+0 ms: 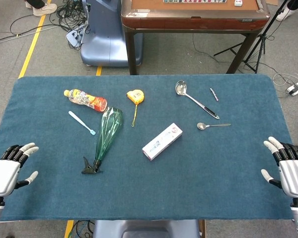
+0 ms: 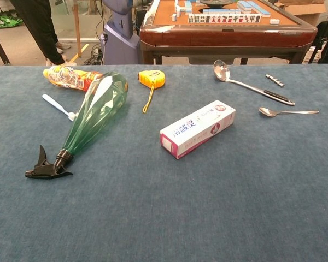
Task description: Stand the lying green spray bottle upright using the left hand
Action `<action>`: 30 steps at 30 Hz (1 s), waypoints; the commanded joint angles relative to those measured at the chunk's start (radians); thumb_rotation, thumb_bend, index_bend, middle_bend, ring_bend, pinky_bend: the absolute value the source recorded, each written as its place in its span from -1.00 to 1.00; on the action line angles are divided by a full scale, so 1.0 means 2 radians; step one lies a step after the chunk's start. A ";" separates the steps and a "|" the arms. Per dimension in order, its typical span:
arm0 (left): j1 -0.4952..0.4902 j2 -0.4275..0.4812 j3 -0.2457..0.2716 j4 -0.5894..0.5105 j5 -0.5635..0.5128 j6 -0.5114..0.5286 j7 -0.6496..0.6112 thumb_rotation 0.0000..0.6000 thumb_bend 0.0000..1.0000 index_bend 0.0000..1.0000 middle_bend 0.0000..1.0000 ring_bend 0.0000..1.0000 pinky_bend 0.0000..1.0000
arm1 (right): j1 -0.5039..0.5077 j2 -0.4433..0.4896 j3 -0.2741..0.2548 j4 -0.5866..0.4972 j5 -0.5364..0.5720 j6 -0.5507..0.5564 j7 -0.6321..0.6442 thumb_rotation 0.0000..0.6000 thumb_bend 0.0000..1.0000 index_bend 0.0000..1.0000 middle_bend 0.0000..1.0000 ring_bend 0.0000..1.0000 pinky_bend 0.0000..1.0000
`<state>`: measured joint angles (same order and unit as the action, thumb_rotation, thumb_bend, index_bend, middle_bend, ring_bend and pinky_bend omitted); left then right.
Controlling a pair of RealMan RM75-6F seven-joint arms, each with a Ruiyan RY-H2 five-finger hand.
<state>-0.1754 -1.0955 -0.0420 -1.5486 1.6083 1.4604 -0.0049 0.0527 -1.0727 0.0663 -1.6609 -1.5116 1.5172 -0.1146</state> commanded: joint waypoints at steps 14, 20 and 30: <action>-0.099 0.015 -0.018 0.018 0.050 -0.073 -0.056 1.00 0.15 -0.56 -0.63 -0.69 -0.67 | 0.012 0.006 0.004 -0.014 -0.008 -0.008 -0.017 1.00 -0.57 -0.64 -0.71 -0.73 -0.68; -0.146 0.014 -0.030 0.010 0.051 -0.116 -0.068 1.00 0.15 -0.61 -0.63 -0.80 -0.68 | 0.013 0.011 0.003 -0.023 -0.010 -0.010 -0.026 1.00 -0.57 -0.64 -0.71 -0.73 -0.68; -0.219 0.003 -0.047 -0.012 0.035 -0.194 -0.076 1.00 0.15 -0.65 -0.63 -0.91 -0.82 | 0.015 0.010 0.000 -0.029 -0.008 -0.015 -0.033 1.00 -0.57 -0.64 -0.71 -0.73 -0.68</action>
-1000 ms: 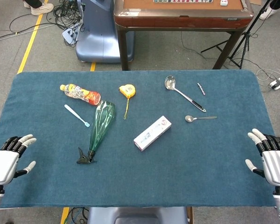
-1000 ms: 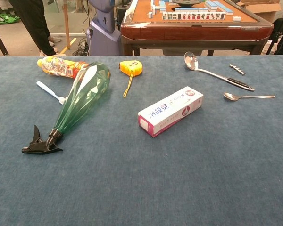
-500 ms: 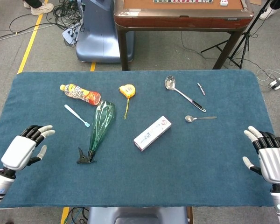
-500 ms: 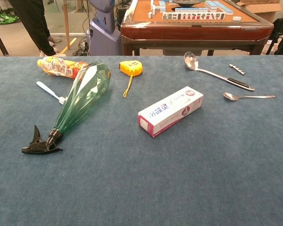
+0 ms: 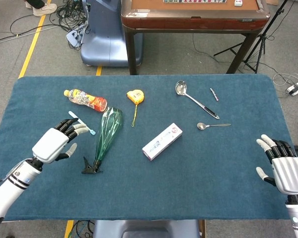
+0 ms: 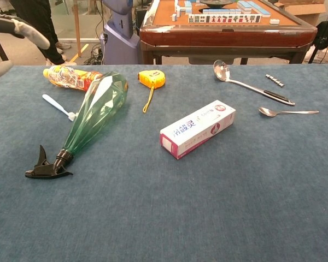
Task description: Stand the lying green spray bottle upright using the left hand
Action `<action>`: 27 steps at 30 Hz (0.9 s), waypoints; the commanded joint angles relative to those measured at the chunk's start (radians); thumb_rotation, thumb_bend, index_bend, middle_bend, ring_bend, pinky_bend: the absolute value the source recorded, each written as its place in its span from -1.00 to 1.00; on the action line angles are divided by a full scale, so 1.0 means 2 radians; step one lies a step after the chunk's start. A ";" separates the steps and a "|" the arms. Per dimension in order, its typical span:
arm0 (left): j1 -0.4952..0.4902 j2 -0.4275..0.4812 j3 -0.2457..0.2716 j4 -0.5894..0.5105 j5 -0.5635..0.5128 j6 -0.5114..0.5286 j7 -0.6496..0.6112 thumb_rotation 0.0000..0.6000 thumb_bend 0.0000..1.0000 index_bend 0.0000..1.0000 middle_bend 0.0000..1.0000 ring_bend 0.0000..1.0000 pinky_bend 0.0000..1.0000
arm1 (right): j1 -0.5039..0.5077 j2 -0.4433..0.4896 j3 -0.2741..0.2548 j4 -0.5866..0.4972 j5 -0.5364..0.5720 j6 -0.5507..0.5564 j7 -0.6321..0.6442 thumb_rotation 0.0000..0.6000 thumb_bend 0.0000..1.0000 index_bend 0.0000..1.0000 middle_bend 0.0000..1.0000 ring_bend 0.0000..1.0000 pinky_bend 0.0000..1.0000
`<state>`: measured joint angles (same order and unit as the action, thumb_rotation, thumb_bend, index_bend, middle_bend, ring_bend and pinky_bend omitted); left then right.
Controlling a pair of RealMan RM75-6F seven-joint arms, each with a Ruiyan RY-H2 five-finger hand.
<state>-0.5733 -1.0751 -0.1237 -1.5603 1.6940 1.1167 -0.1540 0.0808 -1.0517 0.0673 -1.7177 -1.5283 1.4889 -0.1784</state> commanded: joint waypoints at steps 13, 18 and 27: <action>-0.105 -0.067 -0.030 0.025 -0.081 -0.132 0.040 1.00 0.15 -0.60 -0.63 -0.92 -0.88 | -0.001 0.005 -0.003 -0.009 0.001 -0.001 -0.007 1.00 -0.57 -0.64 -0.71 -0.73 -0.68; -0.133 -0.088 -0.043 0.042 -0.119 -0.165 0.045 0.80 0.14 -0.60 -0.63 -0.94 -0.90 | 0.000 0.004 -0.003 -0.008 0.006 -0.005 -0.006 1.00 -0.57 -0.64 -0.71 -0.73 -0.68; -0.178 -0.127 -0.057 0.080 -0.182 -0.213 0.085 0.78 0.14 -0.57 -0.63 -0.98 -0.94 | 0.001 0.004 -0.003 -0.006 0.012 -0.011 -0.006 1.00 -0.57 -0.64 -0.71 -0.73 -0.68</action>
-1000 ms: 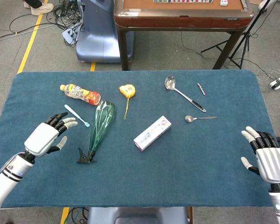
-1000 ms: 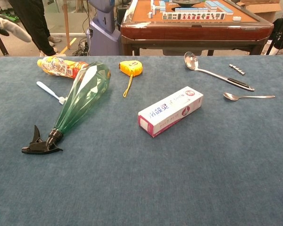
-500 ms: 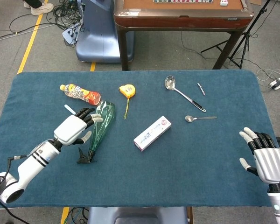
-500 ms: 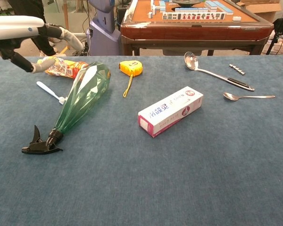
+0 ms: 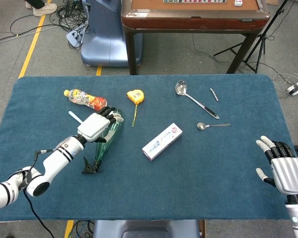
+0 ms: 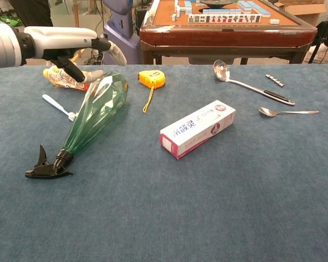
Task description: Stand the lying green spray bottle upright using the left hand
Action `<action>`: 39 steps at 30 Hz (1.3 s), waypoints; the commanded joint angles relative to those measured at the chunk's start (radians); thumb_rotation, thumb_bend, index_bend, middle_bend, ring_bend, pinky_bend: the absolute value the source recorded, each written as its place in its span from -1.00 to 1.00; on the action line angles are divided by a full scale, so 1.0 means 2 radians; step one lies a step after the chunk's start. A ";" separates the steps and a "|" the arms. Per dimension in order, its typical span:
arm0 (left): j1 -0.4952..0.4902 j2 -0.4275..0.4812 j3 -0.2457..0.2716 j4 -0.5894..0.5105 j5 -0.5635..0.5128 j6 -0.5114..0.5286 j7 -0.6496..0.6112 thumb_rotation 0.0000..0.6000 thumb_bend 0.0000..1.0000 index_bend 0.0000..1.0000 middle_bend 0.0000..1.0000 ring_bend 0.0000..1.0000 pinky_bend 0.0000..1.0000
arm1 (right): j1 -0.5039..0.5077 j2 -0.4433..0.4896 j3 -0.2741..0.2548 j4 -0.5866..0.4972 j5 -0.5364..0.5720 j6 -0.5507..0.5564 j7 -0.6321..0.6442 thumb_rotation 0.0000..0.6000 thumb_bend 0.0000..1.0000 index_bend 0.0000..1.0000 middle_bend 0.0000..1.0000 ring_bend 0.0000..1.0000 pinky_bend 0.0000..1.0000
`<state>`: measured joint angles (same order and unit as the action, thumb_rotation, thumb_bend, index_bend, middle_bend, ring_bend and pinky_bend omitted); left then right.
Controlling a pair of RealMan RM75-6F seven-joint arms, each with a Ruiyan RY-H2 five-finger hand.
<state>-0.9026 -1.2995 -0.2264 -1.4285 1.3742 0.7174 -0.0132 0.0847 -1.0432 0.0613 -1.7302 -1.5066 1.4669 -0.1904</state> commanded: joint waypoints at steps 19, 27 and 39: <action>-0.086 -0.084 0.004 0.111 -0.185 -0.073 0.137 0.68 0.14 -0.51 -0.61 -0.99 -1.00 | -0.012 0.000 -0.004 0.008 0.007 0.010 0.013 1.00 -0.57 -0.64 -0.71 -0.73 -0.68; -0.108 -0.087 0.031 0.131 -0.277 -0.079 0.201 0.48 0.14 -0.43 -0.51 -0.99 -1.00 | -0.015 0.002 -0.004 0.008 0.005 0.014 0.016 1.00 -0.57 -0.64 -0.71 -0.73 -0.68; -0.112 -0.053 0.073 0.113 -0.367 -0.055 0.253 0.38 0.14 -0.35 -0.40 -0.96 -1.00 | -0.013 0.002 -0.004 0.005 0.000 0.013 0.012 1.00 -0.57 -0.64 -0.71 -0.73 -0.68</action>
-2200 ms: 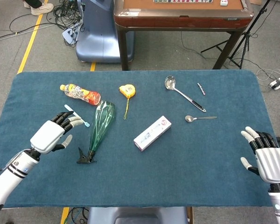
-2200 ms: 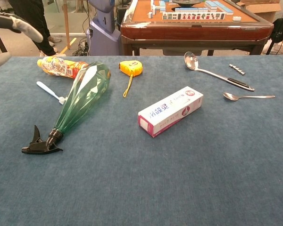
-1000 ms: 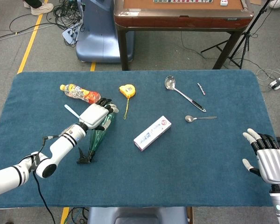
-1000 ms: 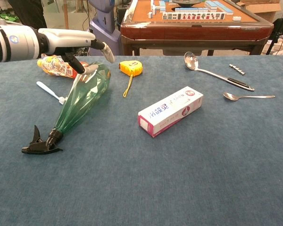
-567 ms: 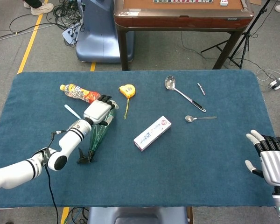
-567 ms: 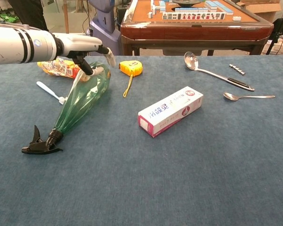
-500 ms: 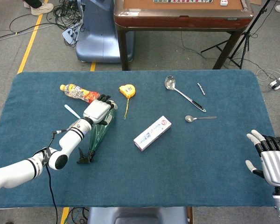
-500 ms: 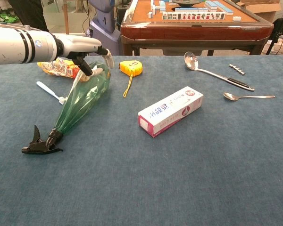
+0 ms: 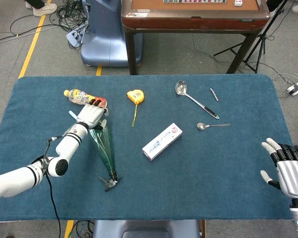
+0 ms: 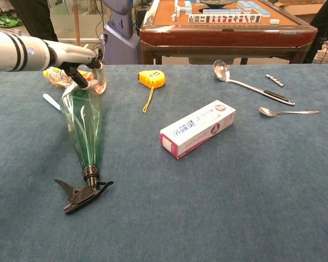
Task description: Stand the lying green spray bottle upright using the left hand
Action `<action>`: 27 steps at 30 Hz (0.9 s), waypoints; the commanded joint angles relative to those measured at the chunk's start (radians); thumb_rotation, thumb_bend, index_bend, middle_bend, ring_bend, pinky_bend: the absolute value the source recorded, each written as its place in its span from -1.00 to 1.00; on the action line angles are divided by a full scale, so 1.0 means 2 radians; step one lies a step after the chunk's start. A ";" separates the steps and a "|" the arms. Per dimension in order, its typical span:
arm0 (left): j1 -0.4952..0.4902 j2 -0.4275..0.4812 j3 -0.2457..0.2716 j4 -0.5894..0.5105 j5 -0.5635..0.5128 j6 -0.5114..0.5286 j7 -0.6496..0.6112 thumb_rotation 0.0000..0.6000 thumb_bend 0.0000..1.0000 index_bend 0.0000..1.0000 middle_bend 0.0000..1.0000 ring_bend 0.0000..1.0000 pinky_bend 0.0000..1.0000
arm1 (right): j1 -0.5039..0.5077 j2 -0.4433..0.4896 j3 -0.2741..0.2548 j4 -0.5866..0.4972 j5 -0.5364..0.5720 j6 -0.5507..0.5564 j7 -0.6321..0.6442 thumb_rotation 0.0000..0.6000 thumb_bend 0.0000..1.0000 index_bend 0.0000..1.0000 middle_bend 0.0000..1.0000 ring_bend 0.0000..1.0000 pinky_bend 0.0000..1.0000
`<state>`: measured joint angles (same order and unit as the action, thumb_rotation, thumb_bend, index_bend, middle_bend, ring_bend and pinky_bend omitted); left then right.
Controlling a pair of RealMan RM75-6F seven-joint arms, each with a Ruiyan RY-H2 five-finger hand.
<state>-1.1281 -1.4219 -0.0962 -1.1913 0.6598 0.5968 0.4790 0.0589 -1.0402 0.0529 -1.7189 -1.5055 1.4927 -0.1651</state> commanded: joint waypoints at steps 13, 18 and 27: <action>0.029 0.057 0.018 -0.051 0.003 0.035 -0.019 0.36 0.14 -0.33 -0.37 -0.93 -1.00 | 0.002 -0.002 0.000 -0.002 -0.007 0.000 -0.001 1.00 -0.57 -0.64 -0.71 -0.73 -0.68; 0.050 0.070 -0.027 -0.089 0.075 0.037 -0.113 0.30 0.14 -0.37 -0.37 -0.93 -1.00 | 0.002 -0.003 0.000 -0.001 -0.006 0.000 0.000 1.00 -0.57 -0.64 -0.71 -0.73 -0.68; 0.038 0.049 -0.022 -0.112 0.165 0.021 -0.120 0.16 0.14 -0.42 -0.40 -0.95 -1.00 | 0.000 -0.004 -0.001 0.002 0.001 -0.002 0.002 1.00 -0.57 -0.64 -0.71 -0.73 -0.68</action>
<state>-1.0414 -1.3075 -0.1487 -1.4046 0.9741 0.6491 0.2183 0.0582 -1.0473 0.0517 -1.7141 -1.5038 1.4891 -0.1605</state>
